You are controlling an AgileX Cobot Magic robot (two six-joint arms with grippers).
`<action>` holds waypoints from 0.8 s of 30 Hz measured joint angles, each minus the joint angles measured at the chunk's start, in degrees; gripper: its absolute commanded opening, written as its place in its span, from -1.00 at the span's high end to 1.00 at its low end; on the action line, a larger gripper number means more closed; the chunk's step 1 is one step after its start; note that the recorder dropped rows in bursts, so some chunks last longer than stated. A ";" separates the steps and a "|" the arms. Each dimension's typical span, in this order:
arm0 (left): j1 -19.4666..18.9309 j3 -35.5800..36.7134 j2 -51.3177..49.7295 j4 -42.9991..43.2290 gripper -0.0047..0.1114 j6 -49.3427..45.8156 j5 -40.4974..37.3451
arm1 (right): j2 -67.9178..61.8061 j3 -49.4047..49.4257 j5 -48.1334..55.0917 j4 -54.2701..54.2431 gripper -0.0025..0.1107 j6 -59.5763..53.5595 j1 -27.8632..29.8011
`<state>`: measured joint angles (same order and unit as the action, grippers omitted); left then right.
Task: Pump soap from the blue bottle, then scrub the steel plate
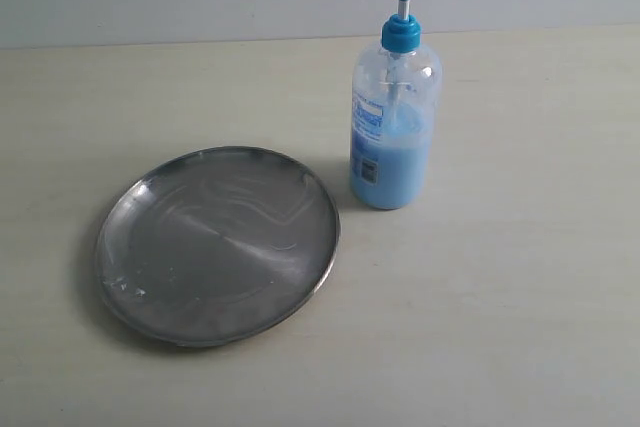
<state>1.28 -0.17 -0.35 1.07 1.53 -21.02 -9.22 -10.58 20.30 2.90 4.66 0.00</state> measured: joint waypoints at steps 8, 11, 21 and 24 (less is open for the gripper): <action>0.00 0.00 0.00 0.00 0.92 0.00 0.00 | -9.19 -7.59 0.10 0.00 0.96 0.00 0.00; 0.00 0.00 0.00 0.00 0.92 0.00 0.00 | -13.07 -10.12 0.10 0.00 0.96 0.00 0.00; 0.00 0.00 0.00 0.00 0.92 0.00 0.00 | -22.55 -16.62 0.01 0.00 0.96 0.00 0.00; 0.00 0.00 0.00 0.00 0.92 0.00 0.00 | -22.80 -16.77 -0.12 0.00 0.96 0.00 0.00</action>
<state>1.28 -0.17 -0.35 1.07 1.53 -21.02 -32.03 -27.34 20.19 2.90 4.66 0.00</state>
